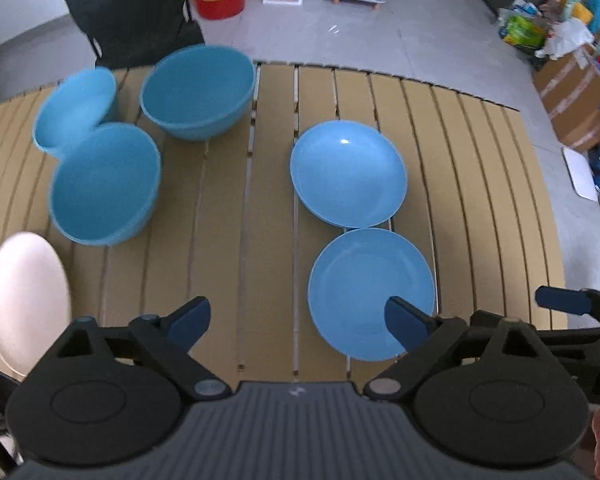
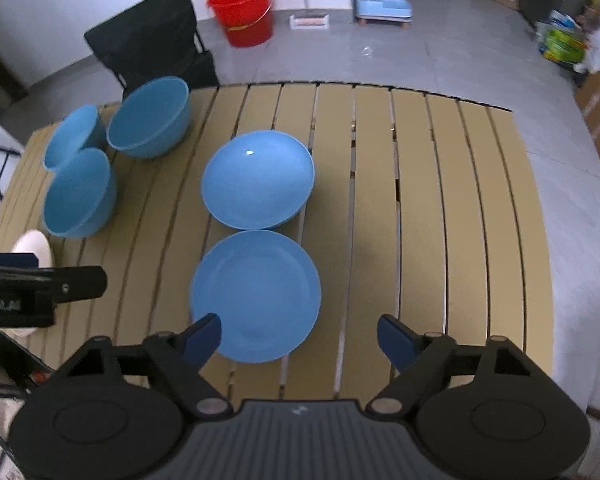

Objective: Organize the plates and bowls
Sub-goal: 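Reach both tools to a shallow blue plate and close on its rim, then lift the blue plate with both tools and carry it toward the cream plate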

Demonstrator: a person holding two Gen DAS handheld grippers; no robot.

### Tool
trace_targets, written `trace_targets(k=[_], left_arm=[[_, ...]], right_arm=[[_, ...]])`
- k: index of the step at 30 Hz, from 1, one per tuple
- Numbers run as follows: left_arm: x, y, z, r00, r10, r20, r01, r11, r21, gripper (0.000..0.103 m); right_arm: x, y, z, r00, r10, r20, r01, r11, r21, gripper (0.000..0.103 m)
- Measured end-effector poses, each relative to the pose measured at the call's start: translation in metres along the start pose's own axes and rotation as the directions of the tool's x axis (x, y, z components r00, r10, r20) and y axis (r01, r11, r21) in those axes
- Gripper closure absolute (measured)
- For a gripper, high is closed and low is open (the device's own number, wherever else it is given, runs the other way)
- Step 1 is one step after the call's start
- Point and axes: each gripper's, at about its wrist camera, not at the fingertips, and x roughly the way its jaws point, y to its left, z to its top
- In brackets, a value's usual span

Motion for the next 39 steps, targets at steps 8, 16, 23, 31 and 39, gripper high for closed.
trace_targets(k=[8,16,23,31,39], left_arm=[[0.077,-0.004,-0.004,0.998,0.024,-0.049,-0.029,0.994,-0.106,0.029],[0.118,0.009,-0.008,0.995,0.047,-0.084,-0.062,0.981,-0.186,0.038],[0.128,0.010,-0.005,0.995,0.012,-0.094,-0.033,0.974,-0.223,0.047],[0.140,0.009,-0.007,0.993,-0.040,-0.109,0.012,0.970,-0.242,0.070],[0.147,0.008,-0.007,0.991,-0.081,-0.107,0.050,0.963,-0.266,0.087]], right_arm=[[0.069,-0.022,0.011,0.997,0.048,-0.060,-0.052,0.996,-0.075,0.045],[0.113,-0.030,0.014,0.992,0.090,-0.083,-0.099,0.989,-0.112,0.057],[0.132,-0.037,0.015,0.989,0.106,-0.106,-0.118,0.987,-0.107,0.066],[0.137,-0.039,0.015,0.984,0.132,-0.119,-0.143,0.985,-0.095,0.083],[0.143,-0.040,0.018,0.978,0.170,-0.120,-0.180,0.980,-0.081,0.095]])
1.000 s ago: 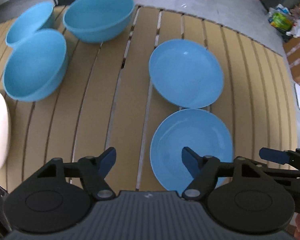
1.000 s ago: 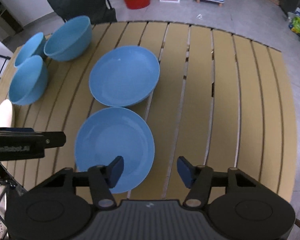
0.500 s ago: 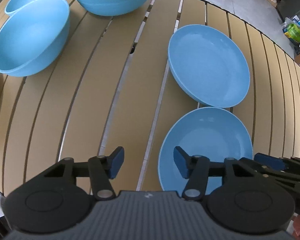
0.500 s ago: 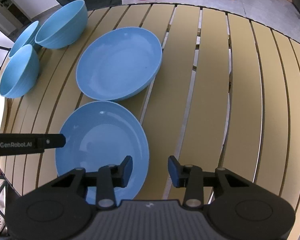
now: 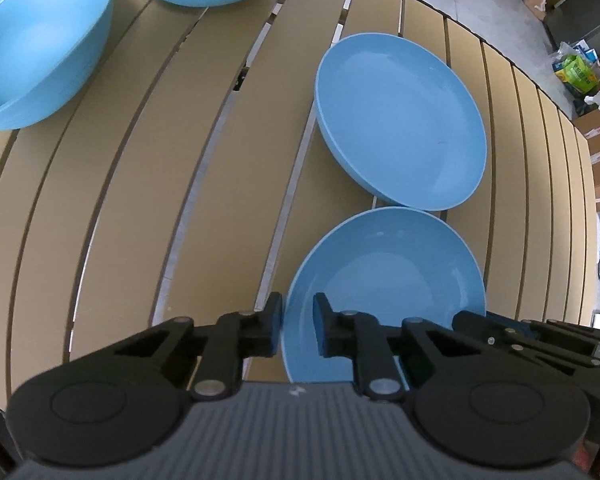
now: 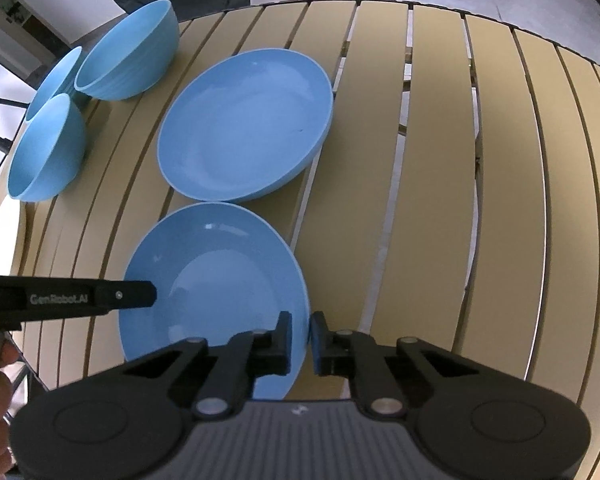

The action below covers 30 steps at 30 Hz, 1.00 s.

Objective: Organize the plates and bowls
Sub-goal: 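Lift the blue plate with both tools and carry it toward the cream plate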

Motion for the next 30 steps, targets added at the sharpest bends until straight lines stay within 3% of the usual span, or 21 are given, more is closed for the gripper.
trace_targets(k=[4,18,30], left_arm=[[0.001,0.003,-0.002,1.000,0.002,-0.001,-0.002,1.000,-0.011,0.091],[-0.012,0.006,-0.006,0.999,0.017,0.033,-0.016,0.999,-0.028,0.091],[-0.042,0.037,-0.019,0.996,0.032,0.084,-0.026,0.997,-0.076,0.091]], right_arm=[[0.001,-0.003,0.000,1.000,0.000,0.010,0.000,1.000,-0.010,0.099],[-0.005,0.003,-0.001,1.000,0.006,0.025,-0.005,0.999,-0.049,0.100],[-0.008,0.031,0.001,0.999,0.015,0.031,-0.012,0.996,-0.089,0.100]])
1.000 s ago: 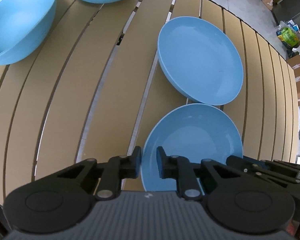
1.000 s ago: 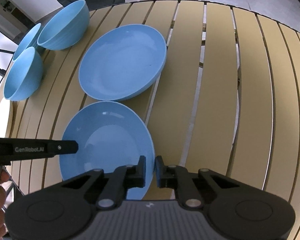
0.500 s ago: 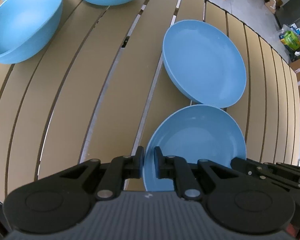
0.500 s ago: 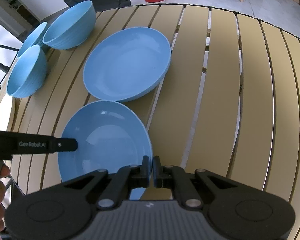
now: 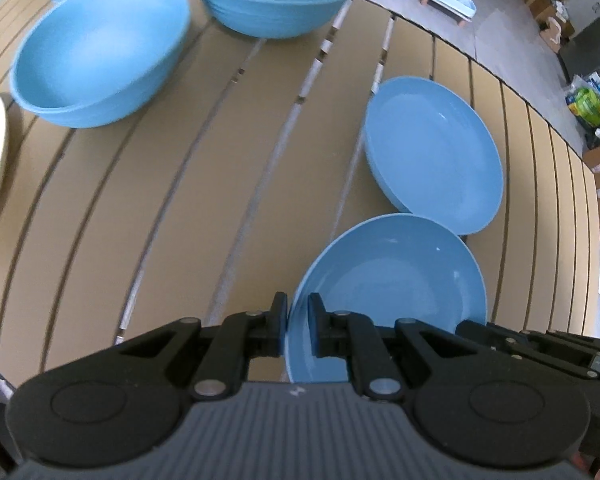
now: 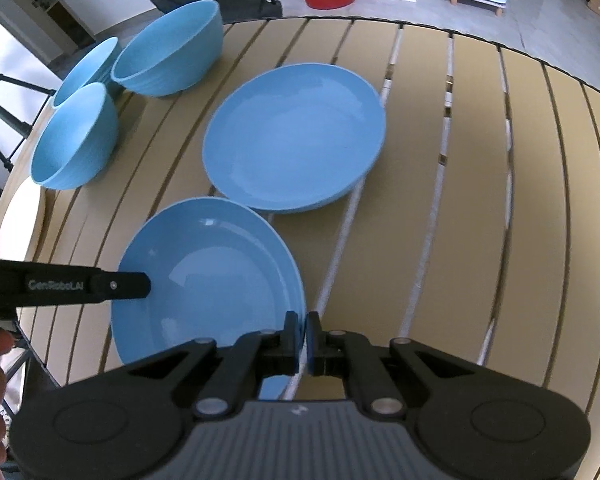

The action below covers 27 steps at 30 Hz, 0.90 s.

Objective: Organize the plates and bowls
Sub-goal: 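Lift the blue plate with both tools and carry it toward the cream plate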

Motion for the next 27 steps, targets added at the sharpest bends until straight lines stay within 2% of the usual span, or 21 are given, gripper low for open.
trace_targets(k=[9,27], left_arm=[[-0.020,0.040,-0.002,0.999,0.030,0.019,-0.029,0.998,-0.056,0.091],[-0.066,0.125,0.013,0.997,0.076,0.030,-0.073,0.992,-0.108,0.091]], right_arm=[[0.005,0.044,0.004,1.000,0.023,-0.019,-0.025,0.998,-0.063,0.100],[0.002,0.135,0.014,0.996,0.082,-0.032,-0.084,0.993,-0.083,0.100]])
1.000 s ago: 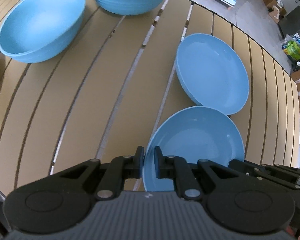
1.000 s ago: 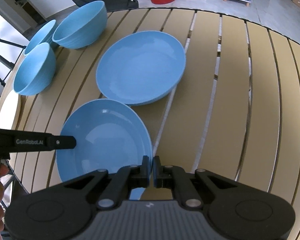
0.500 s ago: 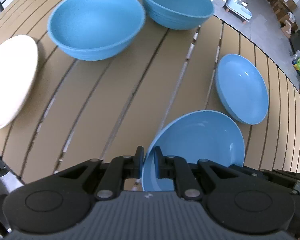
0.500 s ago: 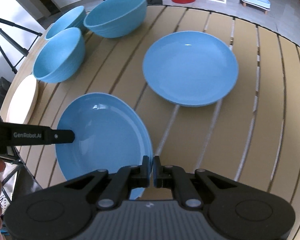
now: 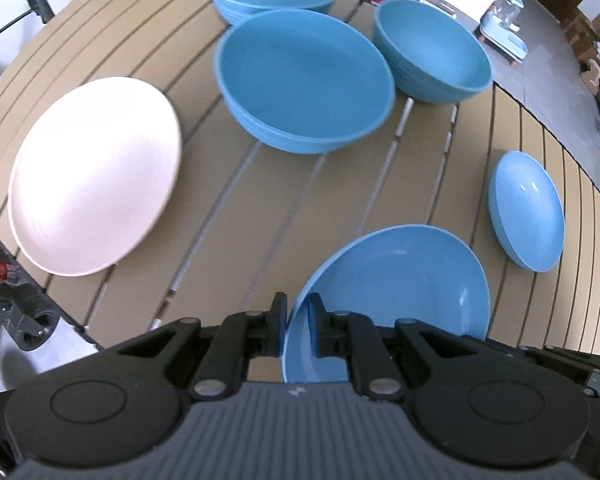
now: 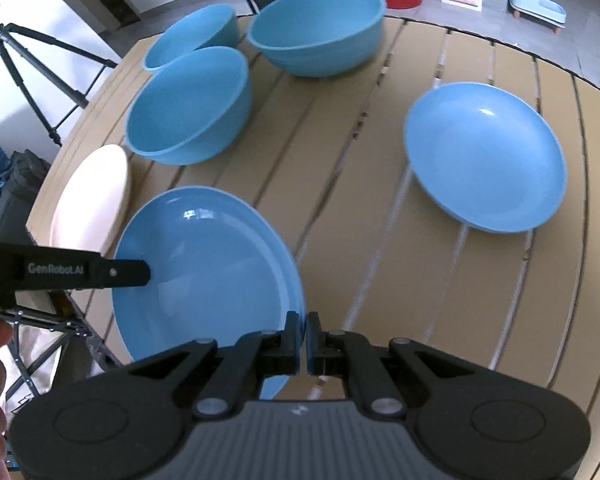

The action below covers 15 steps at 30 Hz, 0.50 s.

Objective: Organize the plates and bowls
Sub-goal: 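Lift the blue plate with both tools and carry it toward the cream plate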

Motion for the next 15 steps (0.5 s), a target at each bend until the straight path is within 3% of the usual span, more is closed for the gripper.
trace_targets(k=[15], left_arm=[[-0.024,0.068,0.026,0.999,0.024,0.029,-0.023,0.998,-0.053,0.091]], right_arm=[[0.005,0.076,0.021,1.000,0.027,0.002,-0.027,0.999,-0.045,0.100]])
